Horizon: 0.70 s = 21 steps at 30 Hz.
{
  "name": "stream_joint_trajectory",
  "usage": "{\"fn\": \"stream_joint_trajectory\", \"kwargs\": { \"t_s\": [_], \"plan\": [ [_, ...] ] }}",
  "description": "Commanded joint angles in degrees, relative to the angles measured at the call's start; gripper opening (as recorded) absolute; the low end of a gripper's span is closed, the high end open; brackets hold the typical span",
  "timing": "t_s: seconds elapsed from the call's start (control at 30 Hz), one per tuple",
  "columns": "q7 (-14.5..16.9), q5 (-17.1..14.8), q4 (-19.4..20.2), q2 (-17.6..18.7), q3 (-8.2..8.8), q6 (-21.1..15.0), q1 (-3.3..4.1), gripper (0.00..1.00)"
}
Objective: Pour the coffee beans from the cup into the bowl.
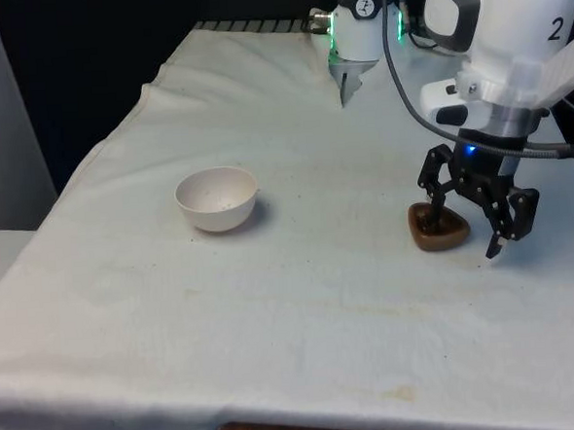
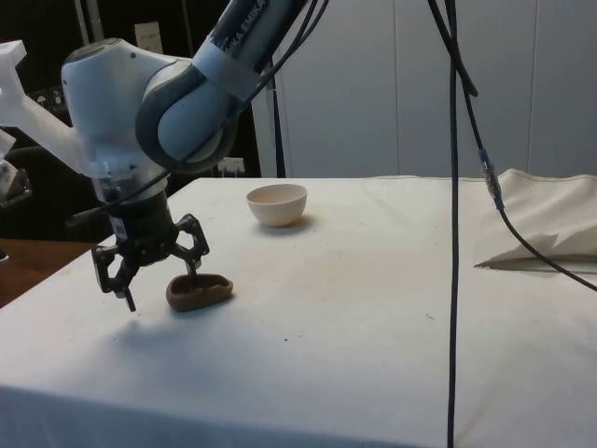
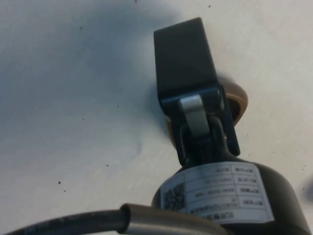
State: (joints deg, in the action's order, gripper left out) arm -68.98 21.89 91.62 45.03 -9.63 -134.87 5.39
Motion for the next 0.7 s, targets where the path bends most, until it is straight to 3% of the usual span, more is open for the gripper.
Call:
{"fn": "stream_joint_trajectory", "kwargs": {
  "t_s": [0.0,0.43,0.67],
  "plan": [
    [-1.15,-0.23,-0.29,0.11,0.11,0.23,0.23,1.00],
    [-4.18,0.00,-1.09,0.34,0.00,1.03,0.23,1.00],
    [-4.81,0.06,-4.58,1.89,0.34,4.24,0.57,1.00]
  ]
}}
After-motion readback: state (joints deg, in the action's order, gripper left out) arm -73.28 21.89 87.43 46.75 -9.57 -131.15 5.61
